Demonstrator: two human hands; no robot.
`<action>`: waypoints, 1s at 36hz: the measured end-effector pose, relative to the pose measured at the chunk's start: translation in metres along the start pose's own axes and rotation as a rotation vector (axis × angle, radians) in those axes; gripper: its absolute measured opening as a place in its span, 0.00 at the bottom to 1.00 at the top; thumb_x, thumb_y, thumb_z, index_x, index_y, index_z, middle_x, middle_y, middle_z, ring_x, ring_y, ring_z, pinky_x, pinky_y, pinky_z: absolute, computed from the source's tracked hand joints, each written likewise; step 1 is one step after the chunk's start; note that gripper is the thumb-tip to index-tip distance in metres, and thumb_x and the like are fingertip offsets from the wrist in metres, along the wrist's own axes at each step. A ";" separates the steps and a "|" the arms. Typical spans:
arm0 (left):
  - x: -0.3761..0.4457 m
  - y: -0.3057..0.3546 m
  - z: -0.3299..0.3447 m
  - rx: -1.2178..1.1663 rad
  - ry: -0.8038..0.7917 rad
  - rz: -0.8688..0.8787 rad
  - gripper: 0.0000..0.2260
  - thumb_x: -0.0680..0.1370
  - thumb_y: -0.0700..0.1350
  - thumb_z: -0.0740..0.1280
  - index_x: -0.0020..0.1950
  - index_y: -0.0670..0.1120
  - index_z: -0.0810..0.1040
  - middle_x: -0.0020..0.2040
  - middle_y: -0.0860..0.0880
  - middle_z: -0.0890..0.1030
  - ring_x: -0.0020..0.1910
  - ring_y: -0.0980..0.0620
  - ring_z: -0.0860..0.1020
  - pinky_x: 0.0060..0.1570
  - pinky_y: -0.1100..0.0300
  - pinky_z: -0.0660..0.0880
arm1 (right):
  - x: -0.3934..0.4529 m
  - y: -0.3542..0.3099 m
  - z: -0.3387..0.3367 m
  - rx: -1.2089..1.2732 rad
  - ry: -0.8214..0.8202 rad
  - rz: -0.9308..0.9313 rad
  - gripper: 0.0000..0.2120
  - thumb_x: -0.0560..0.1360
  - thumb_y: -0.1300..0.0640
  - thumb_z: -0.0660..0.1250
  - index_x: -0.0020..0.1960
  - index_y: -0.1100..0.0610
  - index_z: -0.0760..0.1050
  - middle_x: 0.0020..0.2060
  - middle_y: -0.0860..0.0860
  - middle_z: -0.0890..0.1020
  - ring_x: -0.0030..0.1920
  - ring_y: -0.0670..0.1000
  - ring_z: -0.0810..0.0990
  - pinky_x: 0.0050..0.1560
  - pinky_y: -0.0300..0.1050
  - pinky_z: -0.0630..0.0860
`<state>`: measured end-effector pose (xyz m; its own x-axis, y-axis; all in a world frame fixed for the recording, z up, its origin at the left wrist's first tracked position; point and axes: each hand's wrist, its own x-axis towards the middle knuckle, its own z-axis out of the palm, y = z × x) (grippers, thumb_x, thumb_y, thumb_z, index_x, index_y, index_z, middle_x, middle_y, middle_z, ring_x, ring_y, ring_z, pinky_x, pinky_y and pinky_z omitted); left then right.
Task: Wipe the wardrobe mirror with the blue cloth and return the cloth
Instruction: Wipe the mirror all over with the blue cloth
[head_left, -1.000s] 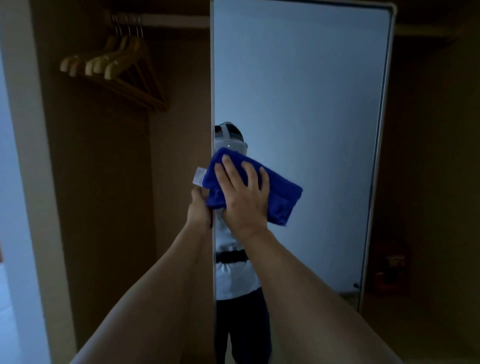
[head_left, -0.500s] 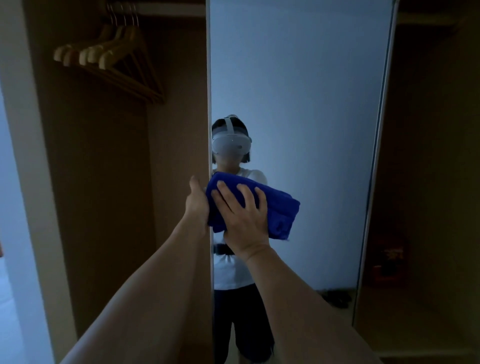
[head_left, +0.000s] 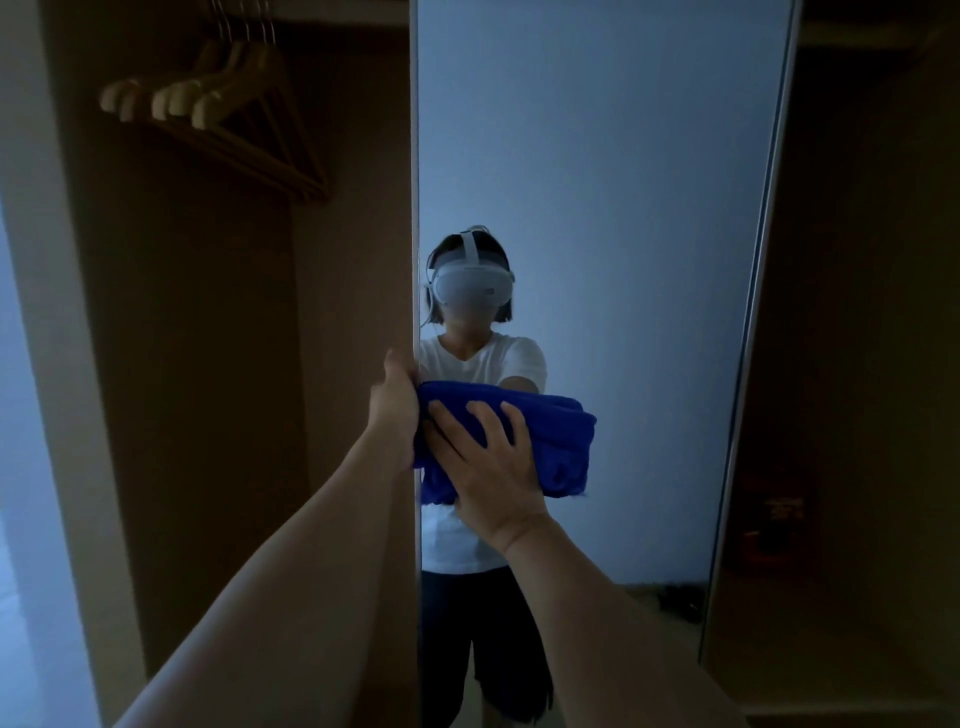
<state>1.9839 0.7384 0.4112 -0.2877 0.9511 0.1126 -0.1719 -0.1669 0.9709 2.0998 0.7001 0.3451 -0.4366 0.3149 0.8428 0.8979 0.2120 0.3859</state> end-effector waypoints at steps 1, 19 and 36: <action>0.001 -0.001 0.000 0.012 0.002 0.007 0.21 0.77 0.60 0.52 0.40 0.45 0.73 0.39 0.45 0.77 0.40 0.47 0.76 0.44 0.53 0.73 | -0.002 0.000 0.000 0.009 -0.007 -0.002 0.31 0.59 0.51 0.77 0.61 0.47 0.77 0.62 0.44 0.78 0.57 0.55 0.79 0.61 0.59 0.72; 0.004 -0.013 -0.006 0.264 0.021 0.102 0.25 0.79 0.64 0.47 0.40 0.48 0.73 0.40 0.44 0.78 0.39 0.49 0.77 0.39 0.56 0.73 | 0.034 0.049 -0.030 -0.001 0.010 0.043 0.32 0.62 0.56 0.74 0.65 0.53 0.75 0.65 0.51 0.76 0.58 0.59 0.77 0.54 0.59 0.74; 0.009 -0.043 -0.008 0.234 0.098 0.033 0.25 0.79 0.62 0.48 0.41 0.45 0.75 0.43 0.42 0.80 0.44 0.46 0.79 0.53 0.52 0.77 | -0.056 0.027 0.011 -0.014 -0.142 -0.191 0.33 0.61 0.47 0.75 0.66 0.48 0.74 0.67 0.46 0.74 0.59 0.55 0.74 0.55 0.53 0.74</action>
<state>1.9813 0.7523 0.3684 -0.3819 0.9142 0.1354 0.0587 -0.1222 0.9908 2.1479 0.6982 0.3041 -0.6013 0.3976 0.6930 0.7985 0.2677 0.5393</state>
